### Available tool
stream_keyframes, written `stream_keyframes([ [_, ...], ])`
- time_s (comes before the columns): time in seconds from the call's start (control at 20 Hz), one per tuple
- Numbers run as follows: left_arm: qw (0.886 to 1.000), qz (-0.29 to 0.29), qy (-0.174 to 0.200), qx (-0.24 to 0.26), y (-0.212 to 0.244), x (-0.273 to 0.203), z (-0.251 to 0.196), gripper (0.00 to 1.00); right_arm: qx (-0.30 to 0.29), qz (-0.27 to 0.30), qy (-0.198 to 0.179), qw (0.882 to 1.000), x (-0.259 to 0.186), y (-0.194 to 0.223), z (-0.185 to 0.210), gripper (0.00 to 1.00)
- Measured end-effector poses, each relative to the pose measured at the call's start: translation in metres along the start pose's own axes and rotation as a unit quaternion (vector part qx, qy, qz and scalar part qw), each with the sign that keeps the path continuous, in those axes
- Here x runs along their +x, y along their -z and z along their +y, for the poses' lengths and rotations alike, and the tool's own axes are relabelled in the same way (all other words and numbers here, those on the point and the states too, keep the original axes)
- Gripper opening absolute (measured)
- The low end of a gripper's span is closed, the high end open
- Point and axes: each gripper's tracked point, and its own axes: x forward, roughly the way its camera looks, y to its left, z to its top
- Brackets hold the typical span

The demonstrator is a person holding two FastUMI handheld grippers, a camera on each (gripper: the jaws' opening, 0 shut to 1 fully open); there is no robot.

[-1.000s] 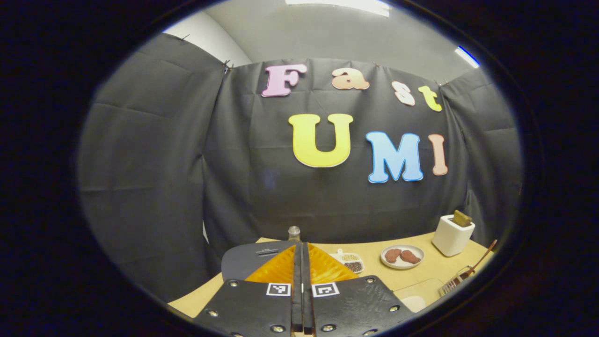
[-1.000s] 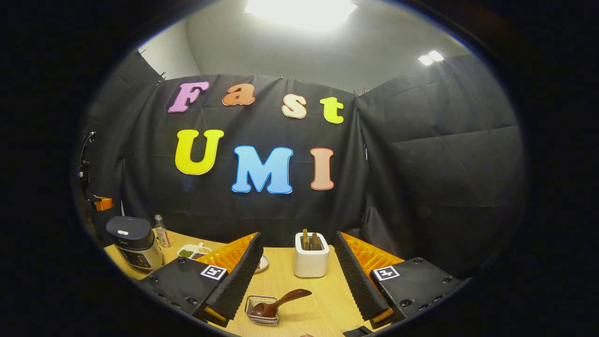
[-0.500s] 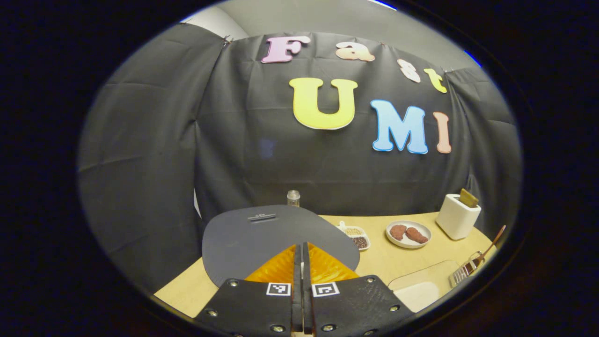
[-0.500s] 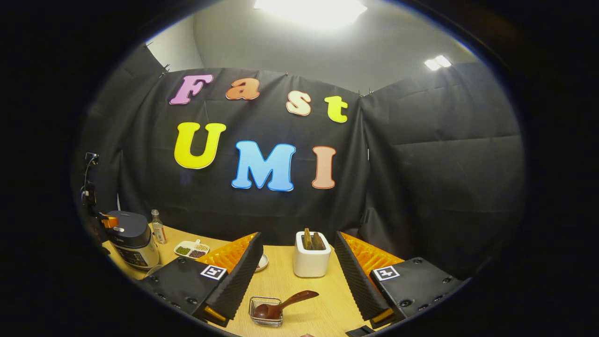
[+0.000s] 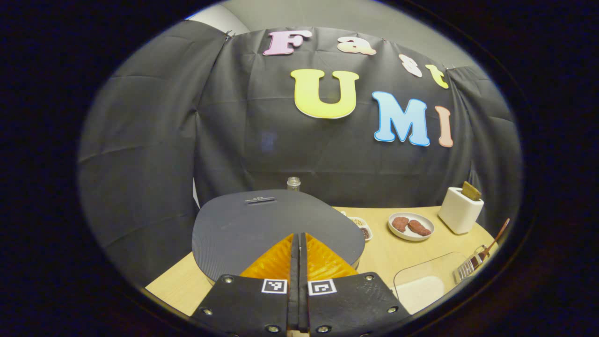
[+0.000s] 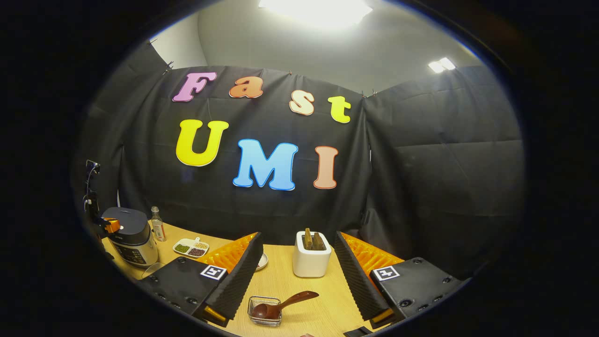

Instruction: Close the left gripper, press the button to open the rice cooker; take a wooden spoon from the chopstick holder with the right hand, scoop a spoonful of rice and pour it into the rice cooker, then put the wooden spoon back into the chopstick holder.

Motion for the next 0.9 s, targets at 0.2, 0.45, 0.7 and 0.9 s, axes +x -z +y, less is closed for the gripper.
stream_keyframes([
  [0.2, 0.999, 0.018, 0.001, -0.035, 0.001, -0.003, 0.001, 0.02, 0.016, -0.001, -0.008, 1.0, 0.003, 0.0, 0.002, 0.98],
  [0.45, 1.0, 0.008, -0.014, 0.019, -0.004, -0.002, 0.0, 0.02, 0.04, -0.025, -0.015, 0.999, 0.001, -0.009, 0.003, 0.97],
  [0.7, 0.996, -0.064, -0.039, 0.043, -0.061, -0.026, 0.001, 0.02, 0.04, -0.028, -0.018, 0.999, -0.002, -0.006, -0.008, 0.98],
  [0.9, 0.99, -0.126, -0.046, 0.039, -0.123, -0.053, 0.006, 0.01, 0.048, -0.019, -0.023, 0.998, 0.0, 0.004, -0.012, 0.98],
])
